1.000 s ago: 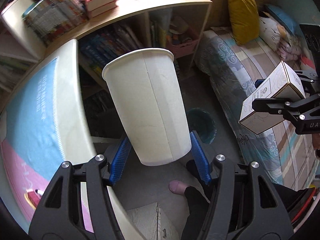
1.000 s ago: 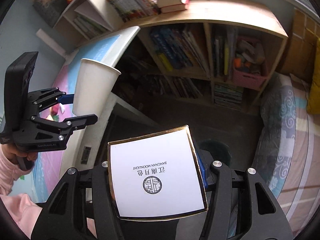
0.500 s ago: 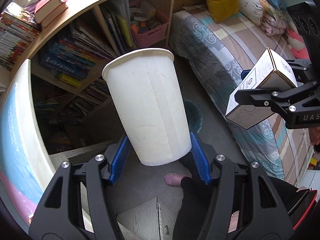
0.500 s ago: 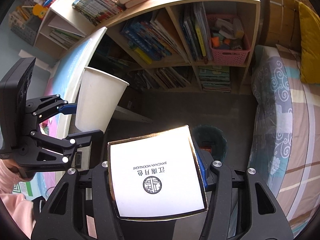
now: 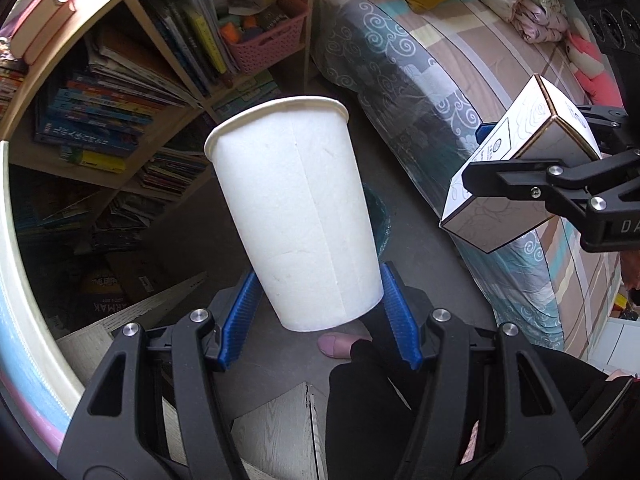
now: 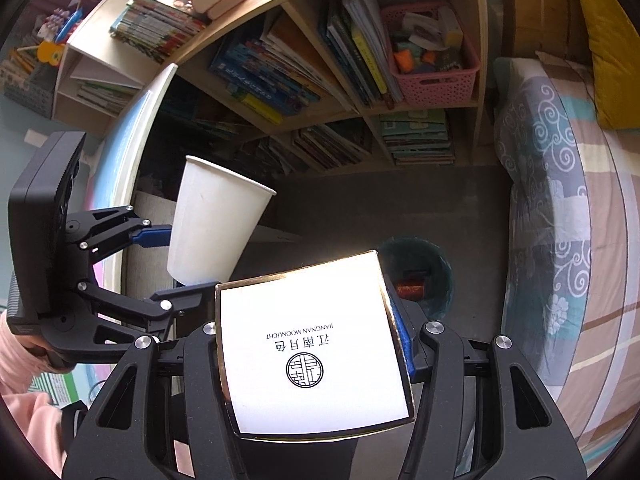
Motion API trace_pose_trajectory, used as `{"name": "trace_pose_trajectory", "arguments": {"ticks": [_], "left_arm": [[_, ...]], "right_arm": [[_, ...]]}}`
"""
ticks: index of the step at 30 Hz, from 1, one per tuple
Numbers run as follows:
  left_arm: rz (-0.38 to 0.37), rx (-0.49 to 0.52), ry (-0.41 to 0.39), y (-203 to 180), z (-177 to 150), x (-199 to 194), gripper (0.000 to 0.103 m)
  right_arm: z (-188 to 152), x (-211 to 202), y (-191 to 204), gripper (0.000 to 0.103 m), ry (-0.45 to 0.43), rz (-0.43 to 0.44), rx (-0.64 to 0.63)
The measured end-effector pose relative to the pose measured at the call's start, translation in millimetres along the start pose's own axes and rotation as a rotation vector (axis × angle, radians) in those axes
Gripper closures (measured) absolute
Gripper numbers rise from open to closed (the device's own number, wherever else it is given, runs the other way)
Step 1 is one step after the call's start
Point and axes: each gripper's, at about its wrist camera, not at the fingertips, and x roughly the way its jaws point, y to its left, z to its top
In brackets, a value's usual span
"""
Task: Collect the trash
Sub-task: 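Carry the paper cup and cosmetic box over the wastebasket with both tools, then open both tools to drop the cup and box into the wastebasket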
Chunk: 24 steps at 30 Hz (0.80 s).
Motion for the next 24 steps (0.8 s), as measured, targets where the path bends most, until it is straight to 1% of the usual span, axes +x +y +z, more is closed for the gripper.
{"name": "trace_pose_trajectory", "arguments": {"ticks": [4, 6, 8, 9, 14, 17, 24], "left_arm": [[-0.023, 0.017, 0.031, -9.5, 7.5, 14.0, 0.044], [-0.028, 0.029, 0.050, -13.7, 10.6, 21.1, 0.041], [-0.018, 0.038, 0.056, -17.2, 13.3, 25.9, 0.022], [-0.009, 0.046, 0.059, -19.1, 14.1, 28.0, 0.020], [-0.011, 0.060, 0.085, -19.8, 13.7, 32.6, 0.020], [-0.005, 0.059, 0.088, -15.6, 10.6, 30.2, 0.019], [0.005, -0.001, 0.079, 3.9, -0.8, 19.4, 0.018]], "right_arm": [[0.3, 5.6, -8.8, 0.048, 0.015, 0.011, 0.019], [0.5, 6.6, -13.0, 0.046, 0.018, 0.018, 0.032], [0.5, 5.7, -18.5, 0.036, 0.015, 0.032, 0.052], [0.9, 4.1, -21.2, 0.032, 0.011, 0.033, 0.061], [4.5, -0.9, -30.2, 0.032, 0.012, 0.017, 0.074], [6.7, -3.5, -33.0, 0.032, 0.011, 0.013, 0.069], [12.1, -1.4, -23.5, 0.032, 0.033, 0.020, 0.012]]}}
